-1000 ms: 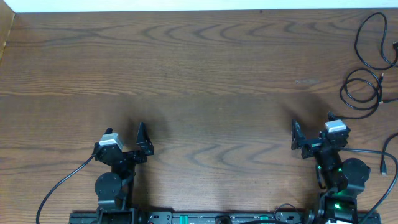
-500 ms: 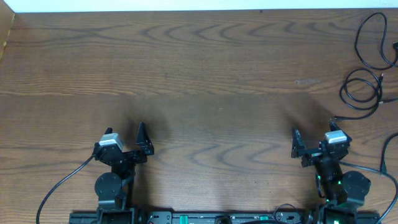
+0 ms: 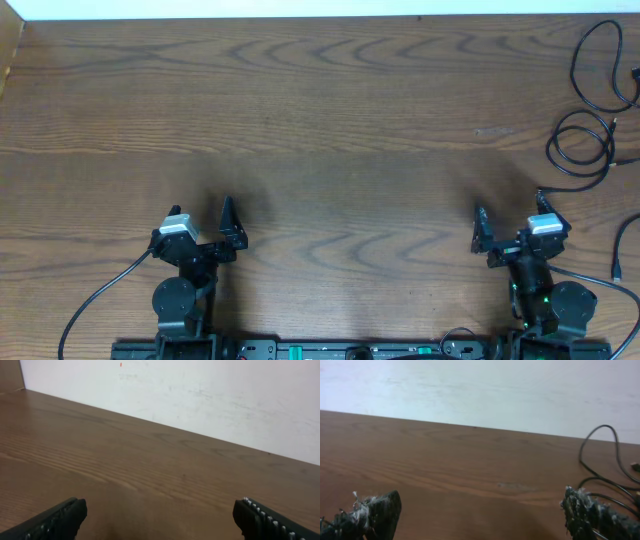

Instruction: Untangle cables

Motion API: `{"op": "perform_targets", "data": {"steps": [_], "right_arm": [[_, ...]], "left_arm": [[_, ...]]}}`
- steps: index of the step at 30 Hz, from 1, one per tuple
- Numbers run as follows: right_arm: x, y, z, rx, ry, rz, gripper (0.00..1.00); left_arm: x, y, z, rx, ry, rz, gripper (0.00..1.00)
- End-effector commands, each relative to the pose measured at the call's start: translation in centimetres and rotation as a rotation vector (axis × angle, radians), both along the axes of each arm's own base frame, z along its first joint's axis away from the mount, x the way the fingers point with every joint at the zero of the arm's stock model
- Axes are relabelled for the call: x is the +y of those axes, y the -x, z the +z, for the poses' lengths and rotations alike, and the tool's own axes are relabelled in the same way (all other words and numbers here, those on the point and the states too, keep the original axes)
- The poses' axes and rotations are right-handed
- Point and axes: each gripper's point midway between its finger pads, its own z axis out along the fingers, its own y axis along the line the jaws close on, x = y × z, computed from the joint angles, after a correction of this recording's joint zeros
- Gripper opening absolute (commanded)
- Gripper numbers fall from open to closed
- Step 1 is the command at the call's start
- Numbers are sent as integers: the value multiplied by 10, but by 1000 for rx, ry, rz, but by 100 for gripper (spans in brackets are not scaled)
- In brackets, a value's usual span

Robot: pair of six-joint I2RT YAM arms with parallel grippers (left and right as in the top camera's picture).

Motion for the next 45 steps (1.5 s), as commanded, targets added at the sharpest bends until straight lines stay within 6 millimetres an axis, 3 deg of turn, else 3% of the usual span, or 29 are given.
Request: {"op": "perform_targets", "data": {"steps": [1,45], "right_arm": [[-19,-1,-4,20,-84,-129,99],[-13,-2,-6,28,-74,-122,99]], "left_arm": [[3,1,-16,52,-5,21,98],[3,1,-16,52,-5,21,98]]}}
